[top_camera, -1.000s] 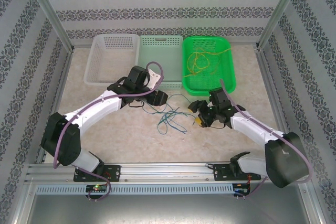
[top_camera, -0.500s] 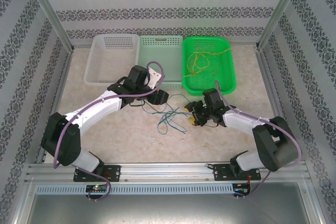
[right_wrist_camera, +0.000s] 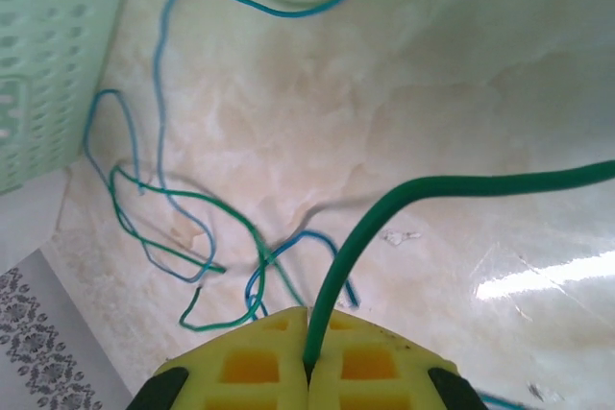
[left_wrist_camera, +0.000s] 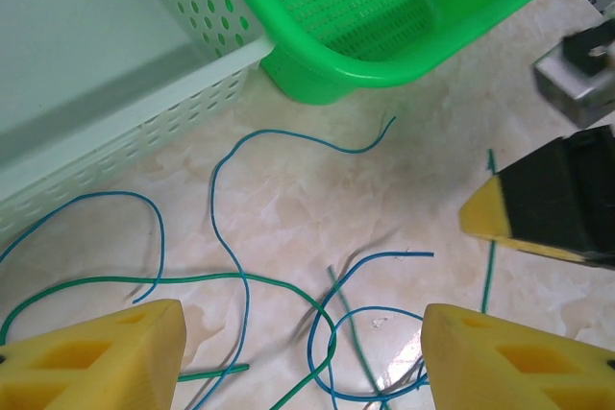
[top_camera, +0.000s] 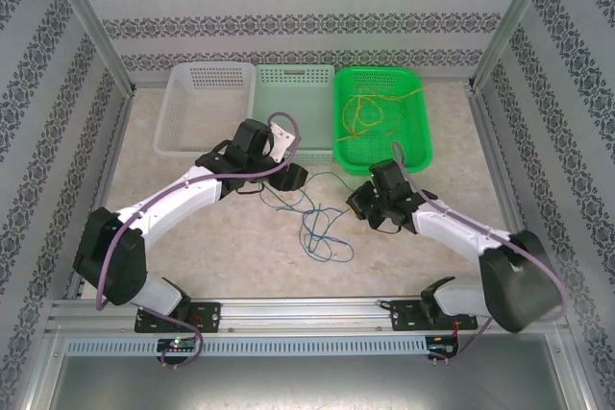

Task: Untangle the cables

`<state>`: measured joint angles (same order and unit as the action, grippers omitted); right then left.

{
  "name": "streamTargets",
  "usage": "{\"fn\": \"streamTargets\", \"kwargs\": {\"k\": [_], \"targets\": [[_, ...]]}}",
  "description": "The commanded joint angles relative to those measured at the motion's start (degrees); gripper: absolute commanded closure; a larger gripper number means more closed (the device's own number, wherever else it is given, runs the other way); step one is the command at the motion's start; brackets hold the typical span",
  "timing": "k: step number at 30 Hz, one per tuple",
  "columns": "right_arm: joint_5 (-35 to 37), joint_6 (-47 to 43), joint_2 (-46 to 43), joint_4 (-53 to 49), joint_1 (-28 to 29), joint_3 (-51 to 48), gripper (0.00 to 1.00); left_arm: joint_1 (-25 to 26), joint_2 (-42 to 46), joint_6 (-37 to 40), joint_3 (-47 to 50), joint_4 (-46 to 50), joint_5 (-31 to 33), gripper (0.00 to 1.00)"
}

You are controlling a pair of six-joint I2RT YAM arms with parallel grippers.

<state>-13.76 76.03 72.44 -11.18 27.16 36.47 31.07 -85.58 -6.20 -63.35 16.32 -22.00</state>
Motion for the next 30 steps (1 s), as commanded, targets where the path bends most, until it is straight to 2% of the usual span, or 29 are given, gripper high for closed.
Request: {"fn": "streamTargets", "kwargs": {"k": [1,6,11,19,24,30], "targets": [[8.5,-3.4,-5.9,-6.2,1.3,1.4,1.0,0.6,-0.9,0.6,-1.6,-0.8,-1.1,0.34],[14.3,-4.3,-13.5,-5.2,2.9,1.8,1.0,0.7,-2.0,0.0,-3.1,-1.7,-2.3,0.34],[17.1,-9.6,-15.8,-2.3,4.6,5.4,1.0,0.7,-1.5,-0.7,-3.1,-3.0,-2.9,0.34],[10.5,-28.5,-9.0,-1.7,7.0,18.8,1.0,0.7,1.0,-2.8,-1.3,-9.0,-7.6,0.31],[8.5,-31.7,-8.1,-0.1,7.2,20.3,1.0,0.7,-0.7,-6.6,-1.5,-10.7,-10.6,0.32],[7.0,-33.1,-9.6,3.7,7.4,18.7,1.0,0.7,-2.5,-12.4,-0.6,-15.2,-9.9,0.31]]}}
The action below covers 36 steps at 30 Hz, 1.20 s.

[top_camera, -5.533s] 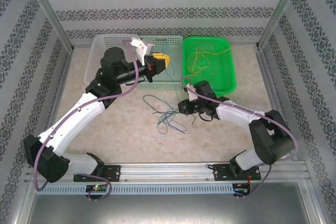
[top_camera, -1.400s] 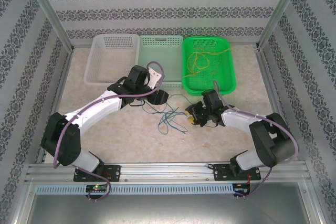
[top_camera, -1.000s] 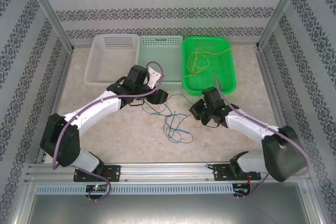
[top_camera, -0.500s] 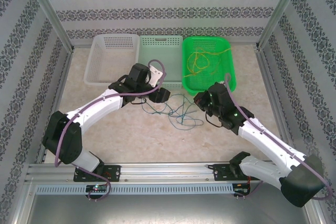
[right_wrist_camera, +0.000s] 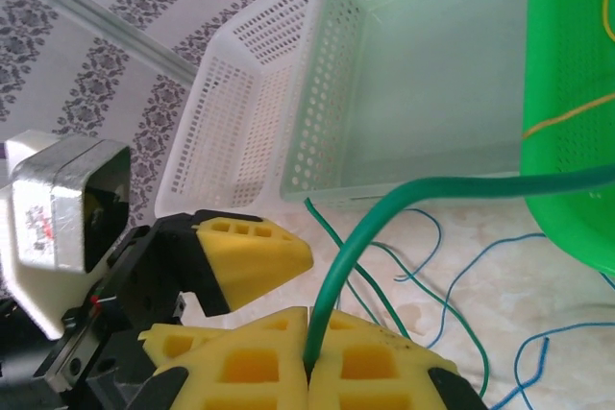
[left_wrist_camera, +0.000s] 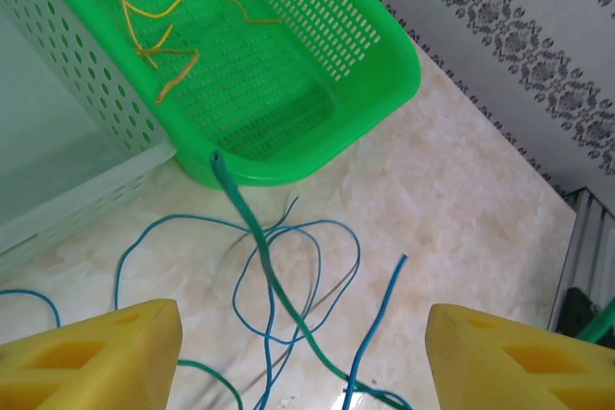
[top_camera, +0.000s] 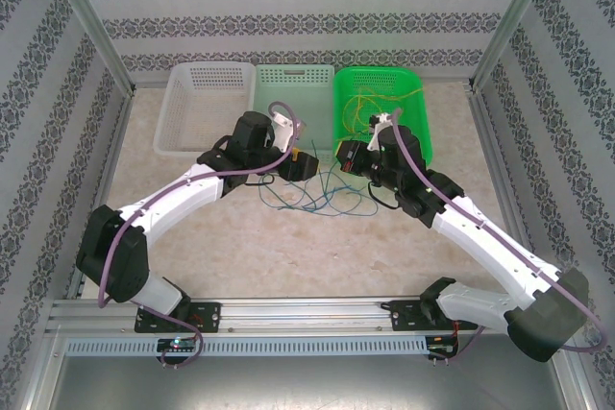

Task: Untangle the cables

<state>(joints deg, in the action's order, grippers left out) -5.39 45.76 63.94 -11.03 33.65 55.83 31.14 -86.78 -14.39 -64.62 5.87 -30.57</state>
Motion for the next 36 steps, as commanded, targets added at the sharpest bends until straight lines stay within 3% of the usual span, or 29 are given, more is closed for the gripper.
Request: {"fn": "streamTargets", "kwargs": {"k": [1,12,14,19,25,36], "targets": [[-1.4,-3.0,-1.6,4.3,1.0,-1.0,1.0,0.6,-1.8,-4.9,0.6,-5.6,-1.8,0.31],[-3.1,-2.6,-2.3,11.7,1.3,-3.7,1.0,0.6,-5.6,-9.7,-0.4,-12.1,-4.9,0.36],[-2.9,-2.4,-2.6,13.5,1.4,-4.6,1.0,0.7,-6.2,-10.5,-0.9,-12.7,-5.5,0.44],[-2.0,-3.0,-5.0,15.8,1.4,-7.4,1.0,0.0,-6.0,-14.8,1.2,-17.7,-4.1,0.79],[4.0,-2.8,-11.0,16.4,1.5,-14.2,1.0,-5.2,-5.3,-31.2,8.7,-34.1,-2.9,1.0],[17.4,6.6,-22.2,19.3,1.9,-31.7,1.0,-10.5,-5.8,-53.4,18.3,-62.2,5.1,1.0]]}}
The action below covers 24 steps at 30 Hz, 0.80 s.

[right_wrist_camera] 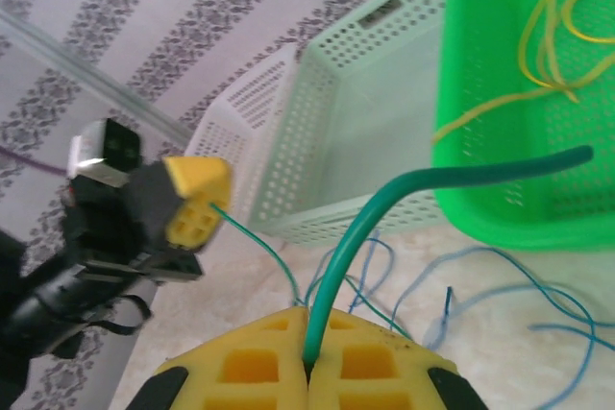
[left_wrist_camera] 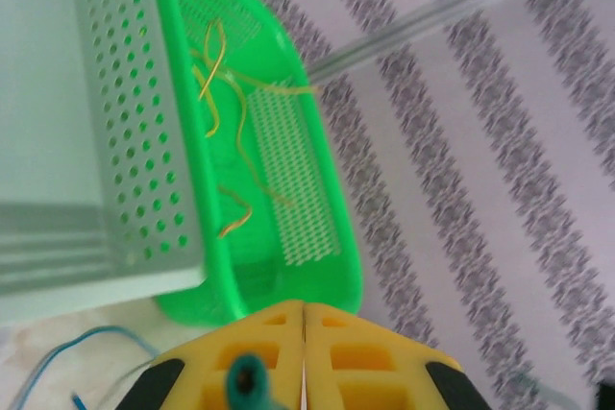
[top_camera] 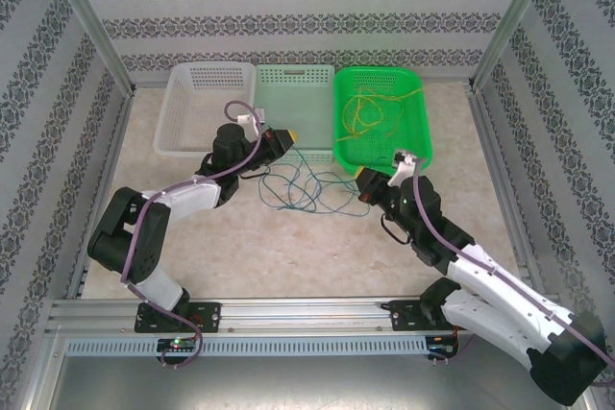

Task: Untangle the cables

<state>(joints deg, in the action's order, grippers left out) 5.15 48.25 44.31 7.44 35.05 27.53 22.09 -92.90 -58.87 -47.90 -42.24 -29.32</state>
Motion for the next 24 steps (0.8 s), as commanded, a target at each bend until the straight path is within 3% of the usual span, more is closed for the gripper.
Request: {"fn": "streamTargets", "kwargs": {"k": [1,9,15,19,21,24], "targets": [[8.6,6.1,-3.8,0.7,0.5,-5.2,1.0,-1.6,0.0,-10.2,1.8,-16.4,4.3,1.0],[13.3,21.4,-5.1,-12.7,-0.5,-9.9,1.0,-1.8,-1.8,-15.9,0.9,-23.2,5.1,1.0],[9.6,20.9,-0.5,-12.8,-1.2,-8.4,1.0,-1.8,-1.7,-16.8,0.9,-24.7,5.0,1.0],[8.2,12.2,-0.2,-11.8,-1.2,-4.2,0.6,-1.8,-0.5,-15.8,0.6,-22.5,4.4,1.0],[7.2,7.6,-0.7,-11.2,-1.0,-2.7,0.46,-1.8,0.6,-14.5,0.2,-20.3,4.2,1.0],[4.2,1.2,-0.5,-10.9,-0.2,-0.8,0.34,-1.8,2.0,-12.7,-0.9,-16.8,4.0,1.0]]}}
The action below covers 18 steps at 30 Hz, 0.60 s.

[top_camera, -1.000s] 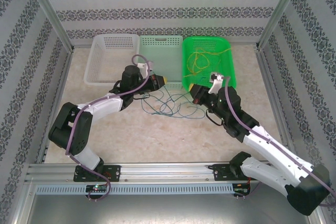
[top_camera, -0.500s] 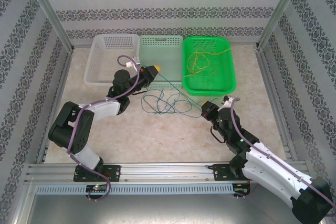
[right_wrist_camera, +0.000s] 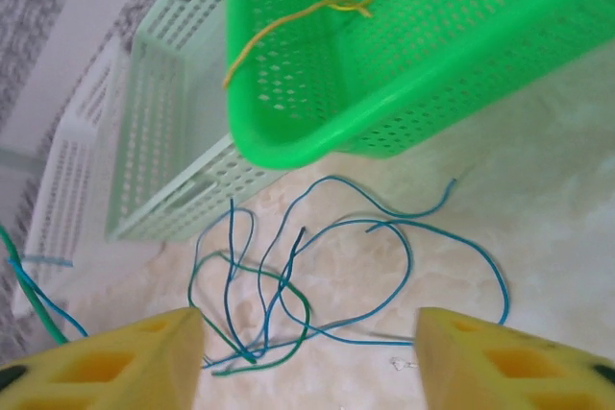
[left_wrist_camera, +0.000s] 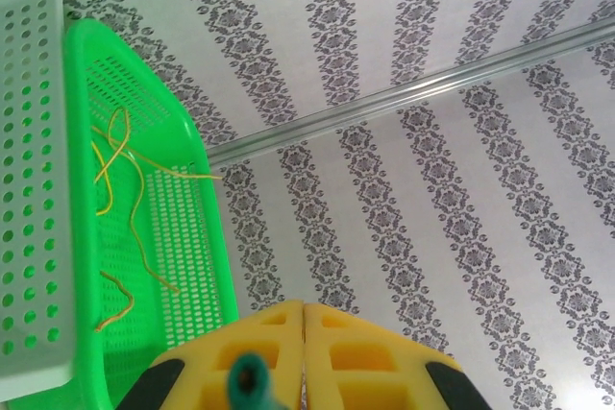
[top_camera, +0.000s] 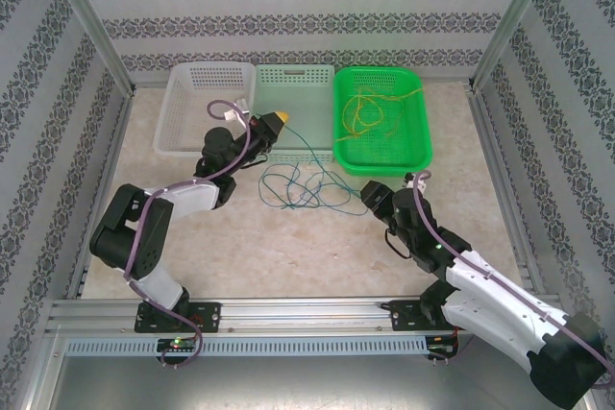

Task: Untangle the cables

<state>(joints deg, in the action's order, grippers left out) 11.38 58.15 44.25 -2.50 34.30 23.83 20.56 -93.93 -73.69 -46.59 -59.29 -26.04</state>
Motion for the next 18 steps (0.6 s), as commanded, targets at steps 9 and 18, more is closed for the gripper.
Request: {"fn": "streamTargets", "kwargs": {"k": [9,18], "targets": [[0.5,-14.9,-2.5,-1.2,4.7,4.6,0.21,-0.3,3.3,4.9,-5.5,5.8,0.2,1.0],[11.8,-21.0,-19.2,-5.8,2.8,3.6,0.14,-0.5,8.1,18.3,-10.5,25.5,-1.2,1.0]]}}
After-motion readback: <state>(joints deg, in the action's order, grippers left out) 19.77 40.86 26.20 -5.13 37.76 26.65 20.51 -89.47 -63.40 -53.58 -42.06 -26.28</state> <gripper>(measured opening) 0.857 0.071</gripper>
